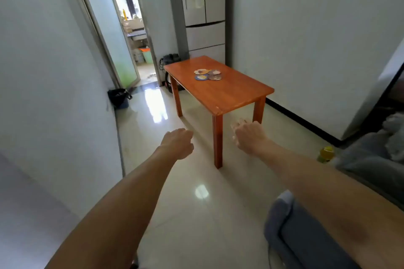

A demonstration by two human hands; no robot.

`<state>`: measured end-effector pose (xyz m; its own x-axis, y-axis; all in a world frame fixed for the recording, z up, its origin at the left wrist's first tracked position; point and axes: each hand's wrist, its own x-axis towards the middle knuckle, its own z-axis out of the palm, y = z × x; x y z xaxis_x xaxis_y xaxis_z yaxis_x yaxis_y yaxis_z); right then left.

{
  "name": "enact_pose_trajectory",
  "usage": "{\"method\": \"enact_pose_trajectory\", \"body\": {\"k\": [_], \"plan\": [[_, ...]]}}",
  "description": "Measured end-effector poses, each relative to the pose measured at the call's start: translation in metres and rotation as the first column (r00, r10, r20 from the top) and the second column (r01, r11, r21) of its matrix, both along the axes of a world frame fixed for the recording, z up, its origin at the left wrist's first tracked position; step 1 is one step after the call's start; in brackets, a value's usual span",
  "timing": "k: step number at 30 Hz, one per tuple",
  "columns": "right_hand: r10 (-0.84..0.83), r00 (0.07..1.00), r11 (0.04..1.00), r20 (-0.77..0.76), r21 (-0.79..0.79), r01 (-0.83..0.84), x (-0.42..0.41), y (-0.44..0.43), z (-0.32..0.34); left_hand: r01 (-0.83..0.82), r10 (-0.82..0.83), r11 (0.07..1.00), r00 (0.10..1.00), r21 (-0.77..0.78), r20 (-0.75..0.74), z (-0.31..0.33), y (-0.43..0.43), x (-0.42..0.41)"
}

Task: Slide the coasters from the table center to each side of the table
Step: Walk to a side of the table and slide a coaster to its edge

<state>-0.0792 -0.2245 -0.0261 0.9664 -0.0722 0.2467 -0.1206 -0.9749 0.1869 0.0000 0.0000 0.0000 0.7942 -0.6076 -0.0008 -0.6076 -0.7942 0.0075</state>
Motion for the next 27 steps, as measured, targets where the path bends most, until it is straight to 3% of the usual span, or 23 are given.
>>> {"method": "enact_pose_trajectory", "body": {"k": [10,18,27], "plan": [[-0.006,0.991,0.996,-0.136,-0.090,-0.006,0.127,-0.098,-0.043,0.022,-0.022,1.000,0.998,0.006,0.057,-0.046,-0.112,0.114],[-0.005,0.981,0.998,-0.196,-0.059,-0.007,0.230,-0.169,-0.061,0.037,-0.037,0.999,0.999,-0.016,0.037,-0.080,-0.180,0.204],[-0.046,0.978,0.999,-0.205,0.008,0.049,0.374,-0.263,-0.096,0.079,-0.082,0.996,0.995,-0.049,-0.049,-0.117,-0.271,0.368]]}}
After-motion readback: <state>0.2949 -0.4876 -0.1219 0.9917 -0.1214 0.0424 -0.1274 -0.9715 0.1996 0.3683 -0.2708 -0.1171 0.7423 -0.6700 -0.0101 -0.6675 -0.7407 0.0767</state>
